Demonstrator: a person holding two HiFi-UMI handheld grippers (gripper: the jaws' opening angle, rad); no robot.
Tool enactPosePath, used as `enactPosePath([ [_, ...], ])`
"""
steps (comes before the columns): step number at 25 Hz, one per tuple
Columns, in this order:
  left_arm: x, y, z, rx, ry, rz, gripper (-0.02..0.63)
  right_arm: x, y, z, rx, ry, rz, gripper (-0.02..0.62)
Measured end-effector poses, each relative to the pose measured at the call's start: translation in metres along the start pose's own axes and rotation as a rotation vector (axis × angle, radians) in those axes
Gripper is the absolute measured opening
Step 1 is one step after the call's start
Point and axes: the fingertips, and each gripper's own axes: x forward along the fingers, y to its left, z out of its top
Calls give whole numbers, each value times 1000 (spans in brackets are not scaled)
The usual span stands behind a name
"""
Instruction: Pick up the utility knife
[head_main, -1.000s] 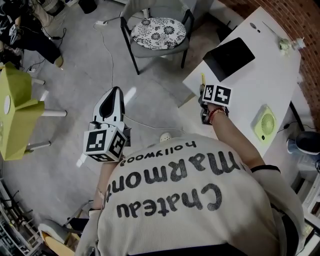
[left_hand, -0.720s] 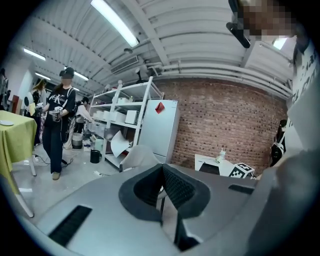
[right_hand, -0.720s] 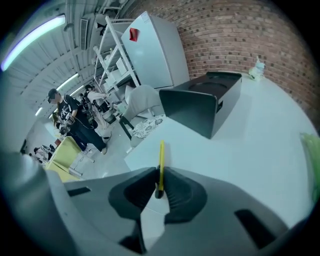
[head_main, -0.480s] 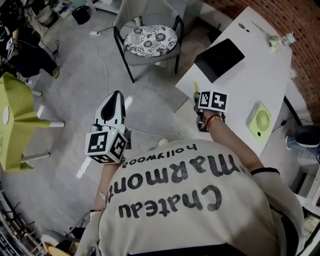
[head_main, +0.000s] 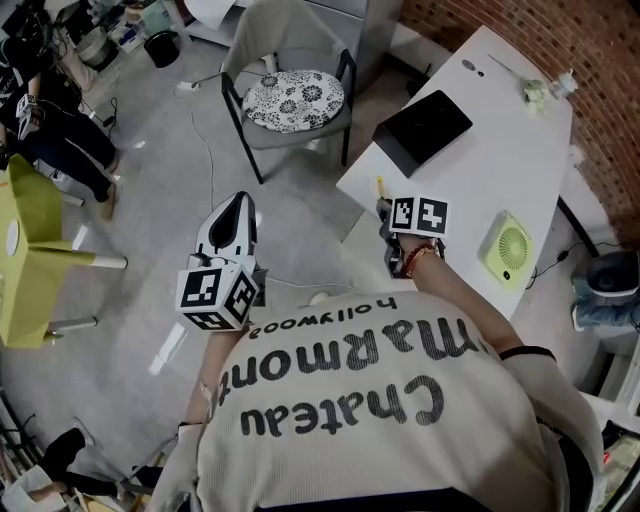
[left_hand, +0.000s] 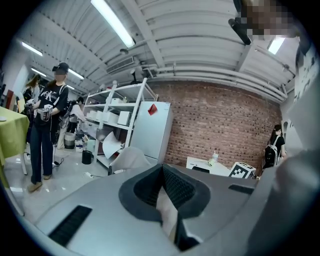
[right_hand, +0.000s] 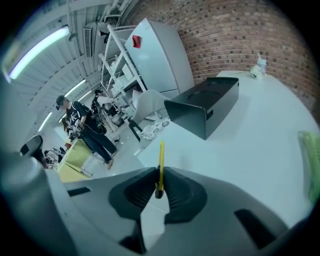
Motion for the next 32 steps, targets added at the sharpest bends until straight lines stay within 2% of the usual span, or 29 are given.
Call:
enactPosePath([
  [8, -4, -37, 21, 9, -50, -5, 2, -28, -2, 11, -40, -16, 42, 51],
  [14, -23, -60, 31, 7, -82, 38, 2, -50, -3, 16, -54, -30, 92, 51],
  [21, -52, -103, 24, -49, -108, 61, 2, -87, -21, 6, -67, -53, 143, 51],
  [32, -86, -178, -2, -58, -114, 78, 2, -149, -41, -20, -116, -94, 219, 51],
])
